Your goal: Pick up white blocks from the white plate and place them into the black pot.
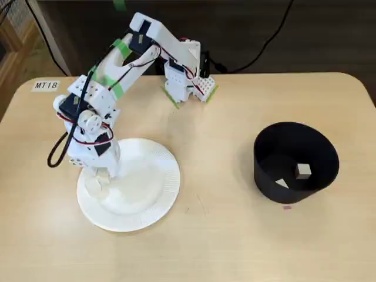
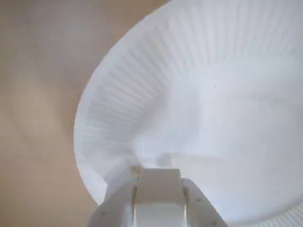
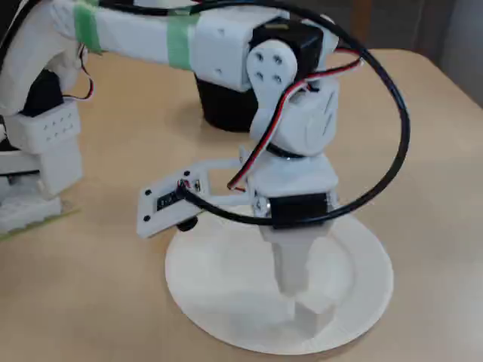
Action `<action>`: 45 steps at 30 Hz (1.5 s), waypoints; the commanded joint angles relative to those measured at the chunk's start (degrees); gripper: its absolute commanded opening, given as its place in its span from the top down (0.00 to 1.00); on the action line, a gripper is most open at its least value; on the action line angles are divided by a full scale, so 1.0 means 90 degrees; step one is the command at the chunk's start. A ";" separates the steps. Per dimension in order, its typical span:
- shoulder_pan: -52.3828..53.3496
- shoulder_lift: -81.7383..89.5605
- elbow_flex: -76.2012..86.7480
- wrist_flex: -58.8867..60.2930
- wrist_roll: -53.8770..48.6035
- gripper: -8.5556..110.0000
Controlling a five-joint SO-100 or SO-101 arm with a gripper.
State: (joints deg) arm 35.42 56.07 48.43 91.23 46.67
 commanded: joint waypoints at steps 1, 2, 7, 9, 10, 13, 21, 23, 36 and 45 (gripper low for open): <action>0.0068 0.0156 -0.1572 0.0439 -0.0820 0.95; 0.0020 0.0342 -0.1768 0.0439 -0.1074 0.95; -0.0703 0.1826 -0.1807 0.0449 -0.2578 0.95; -0.1279 0.2344 -0.1768 0.0449 -0.3389 0.95; -0.1631 0.2656 -0.1611 0.0449 -0.3750 0.95; -0.2910 0.3418 -0.1172 0.0449 -0.4785 0.95; -0.6572 0.4111 0.0371 0.0273 -0.5537 0.95; -0.7178 0.4111 0.0889 -0.0068 -0.5469 0.95; -0.8574 0.4199 0.3535 -0.2520 -0.5332 0.95; -0.8359 0.4277 0.3896 -0.2939 -0.5488 0.79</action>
State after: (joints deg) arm -40.78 90.88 83.41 65.48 -1.49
